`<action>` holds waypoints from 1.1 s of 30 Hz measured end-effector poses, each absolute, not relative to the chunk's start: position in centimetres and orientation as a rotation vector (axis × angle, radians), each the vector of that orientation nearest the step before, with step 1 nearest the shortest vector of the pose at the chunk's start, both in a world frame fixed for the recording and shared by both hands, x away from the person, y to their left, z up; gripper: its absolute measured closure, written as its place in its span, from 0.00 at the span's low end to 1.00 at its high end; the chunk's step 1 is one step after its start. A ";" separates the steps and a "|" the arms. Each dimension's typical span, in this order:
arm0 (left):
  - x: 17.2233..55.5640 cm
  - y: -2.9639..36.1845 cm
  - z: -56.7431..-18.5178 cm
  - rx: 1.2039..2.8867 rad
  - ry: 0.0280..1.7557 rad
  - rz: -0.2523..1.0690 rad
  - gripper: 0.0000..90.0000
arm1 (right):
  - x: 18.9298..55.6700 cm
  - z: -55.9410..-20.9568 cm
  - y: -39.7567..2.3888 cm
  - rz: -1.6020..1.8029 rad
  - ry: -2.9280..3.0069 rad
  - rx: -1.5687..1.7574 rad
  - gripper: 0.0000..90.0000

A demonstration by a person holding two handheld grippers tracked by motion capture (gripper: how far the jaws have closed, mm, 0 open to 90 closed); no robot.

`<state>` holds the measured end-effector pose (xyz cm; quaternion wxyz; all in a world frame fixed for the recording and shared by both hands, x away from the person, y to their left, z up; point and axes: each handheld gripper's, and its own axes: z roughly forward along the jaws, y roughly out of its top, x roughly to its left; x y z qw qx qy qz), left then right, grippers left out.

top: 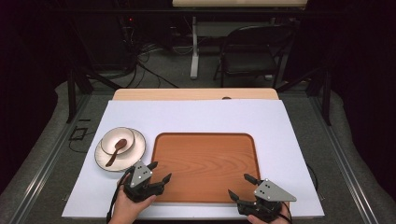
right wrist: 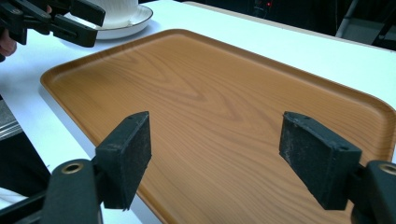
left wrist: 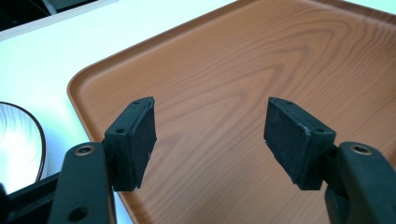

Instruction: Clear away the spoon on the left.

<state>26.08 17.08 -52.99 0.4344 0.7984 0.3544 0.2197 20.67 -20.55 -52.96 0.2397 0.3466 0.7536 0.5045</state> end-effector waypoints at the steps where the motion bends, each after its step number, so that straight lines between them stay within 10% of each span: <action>1: 26.1 17.2 -53.0 1.980 0.891 0.519 0.42 | 20.7 -53.0 -20.5 1.384 2.062 0.946 0.28; 33: 25.4 19.6 -50.7 1.827 1.028 0.525 0.50 | 19.9 -52.3 -20.2 1.400 2.028 0.898 0.36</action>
